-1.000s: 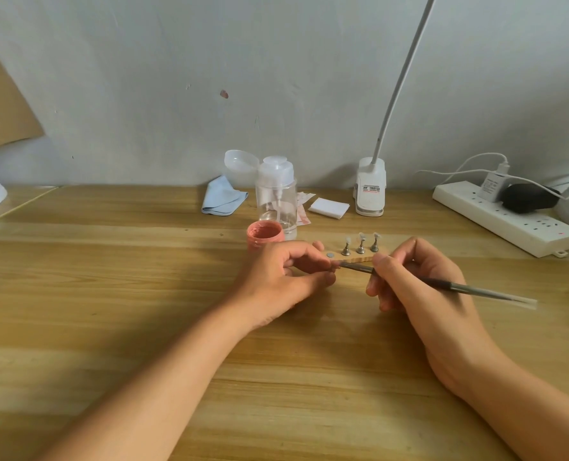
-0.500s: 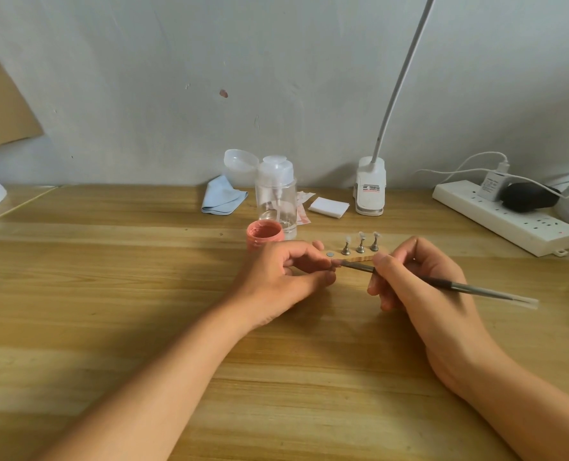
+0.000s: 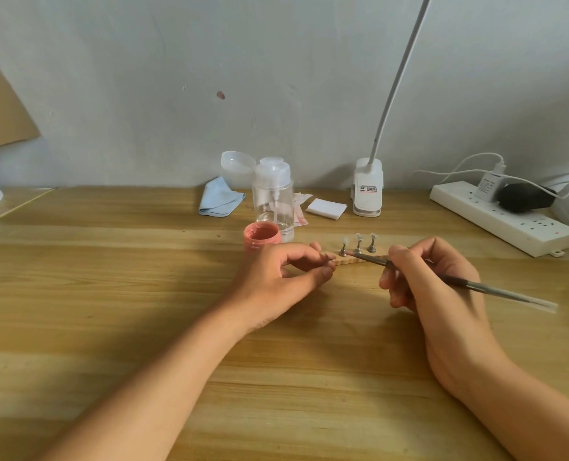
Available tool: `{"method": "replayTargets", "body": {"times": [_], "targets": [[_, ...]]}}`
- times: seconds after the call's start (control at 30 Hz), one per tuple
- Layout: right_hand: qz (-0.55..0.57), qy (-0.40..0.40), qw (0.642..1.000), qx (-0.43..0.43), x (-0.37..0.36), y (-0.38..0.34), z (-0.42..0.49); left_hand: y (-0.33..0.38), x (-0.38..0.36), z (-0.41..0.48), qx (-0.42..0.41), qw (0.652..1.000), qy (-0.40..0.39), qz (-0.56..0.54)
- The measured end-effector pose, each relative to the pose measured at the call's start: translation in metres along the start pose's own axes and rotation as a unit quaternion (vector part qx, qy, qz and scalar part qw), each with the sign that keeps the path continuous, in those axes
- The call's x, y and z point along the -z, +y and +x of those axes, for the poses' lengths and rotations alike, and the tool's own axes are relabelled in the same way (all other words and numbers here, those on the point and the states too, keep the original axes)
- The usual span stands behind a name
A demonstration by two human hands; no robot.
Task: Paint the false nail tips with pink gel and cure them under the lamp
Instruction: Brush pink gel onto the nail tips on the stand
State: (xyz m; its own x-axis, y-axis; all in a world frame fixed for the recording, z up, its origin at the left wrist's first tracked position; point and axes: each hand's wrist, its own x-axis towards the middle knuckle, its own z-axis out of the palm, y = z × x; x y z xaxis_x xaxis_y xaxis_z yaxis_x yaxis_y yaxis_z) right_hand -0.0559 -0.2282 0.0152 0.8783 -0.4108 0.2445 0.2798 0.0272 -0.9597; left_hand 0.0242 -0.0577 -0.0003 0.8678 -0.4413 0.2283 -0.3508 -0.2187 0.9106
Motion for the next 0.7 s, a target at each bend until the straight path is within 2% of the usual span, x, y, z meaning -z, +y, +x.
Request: {"method": "replayTargets", "body": {"times": [0.7], "targets": [[-0.010,-0.039,0.999,-0.014,-0.0005,0.0013,0.0006,0.0052,0.0007,-0.0014,0.009,1.000,-0.002,0.009]]}}
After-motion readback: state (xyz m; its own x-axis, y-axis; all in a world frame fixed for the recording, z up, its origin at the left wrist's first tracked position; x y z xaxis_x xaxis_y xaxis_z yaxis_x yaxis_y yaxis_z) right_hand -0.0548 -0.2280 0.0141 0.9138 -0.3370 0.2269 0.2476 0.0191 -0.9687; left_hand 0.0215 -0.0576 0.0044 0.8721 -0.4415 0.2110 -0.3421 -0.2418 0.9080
